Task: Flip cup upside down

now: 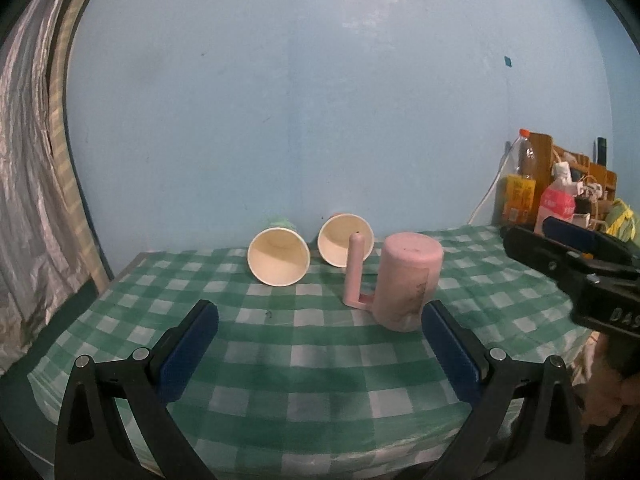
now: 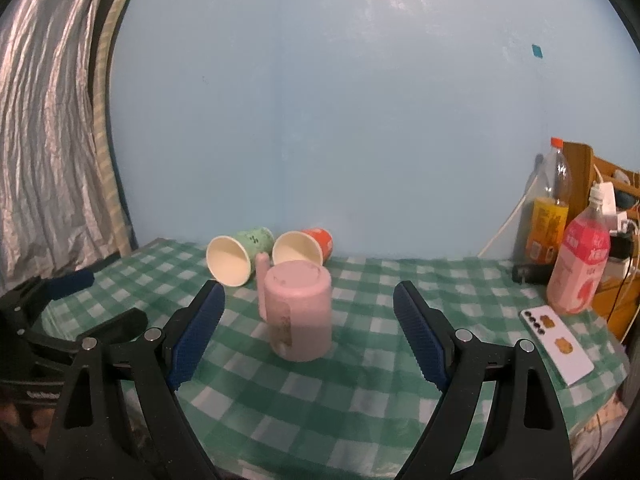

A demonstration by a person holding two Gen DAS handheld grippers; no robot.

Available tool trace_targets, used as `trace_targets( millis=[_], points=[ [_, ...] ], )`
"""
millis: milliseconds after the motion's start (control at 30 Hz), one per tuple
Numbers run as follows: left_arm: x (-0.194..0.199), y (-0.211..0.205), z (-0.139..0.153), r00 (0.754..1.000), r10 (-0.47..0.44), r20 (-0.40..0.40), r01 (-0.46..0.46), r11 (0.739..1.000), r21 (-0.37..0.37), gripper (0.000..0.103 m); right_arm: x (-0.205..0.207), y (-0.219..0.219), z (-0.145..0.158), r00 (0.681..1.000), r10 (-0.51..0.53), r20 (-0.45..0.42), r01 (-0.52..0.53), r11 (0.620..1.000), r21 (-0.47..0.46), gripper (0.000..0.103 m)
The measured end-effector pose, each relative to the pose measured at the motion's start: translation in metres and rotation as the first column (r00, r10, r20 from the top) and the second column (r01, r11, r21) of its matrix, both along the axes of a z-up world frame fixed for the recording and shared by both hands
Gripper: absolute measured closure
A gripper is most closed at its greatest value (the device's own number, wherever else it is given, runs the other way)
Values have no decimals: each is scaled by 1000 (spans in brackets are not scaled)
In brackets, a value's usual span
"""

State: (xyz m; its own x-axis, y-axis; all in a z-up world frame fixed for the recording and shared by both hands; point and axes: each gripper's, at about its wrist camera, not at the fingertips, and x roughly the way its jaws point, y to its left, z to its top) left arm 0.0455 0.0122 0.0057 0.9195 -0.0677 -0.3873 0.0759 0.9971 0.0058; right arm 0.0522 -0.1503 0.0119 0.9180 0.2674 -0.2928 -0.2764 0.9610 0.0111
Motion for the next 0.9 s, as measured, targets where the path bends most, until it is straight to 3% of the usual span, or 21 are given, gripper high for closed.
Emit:
trace_targets(
  millis=[233,900],
  points=[
    [0,3,1,1000,6,-13,-7,1000,-24,0,-1,0,-2,1000,5,-7,-5,1000,4,18],
    [-2,4,1,999,39,-6,-39,999,1,0,2,-2,-2,999,-12,-34,12,1000,10,18]
  ],
)
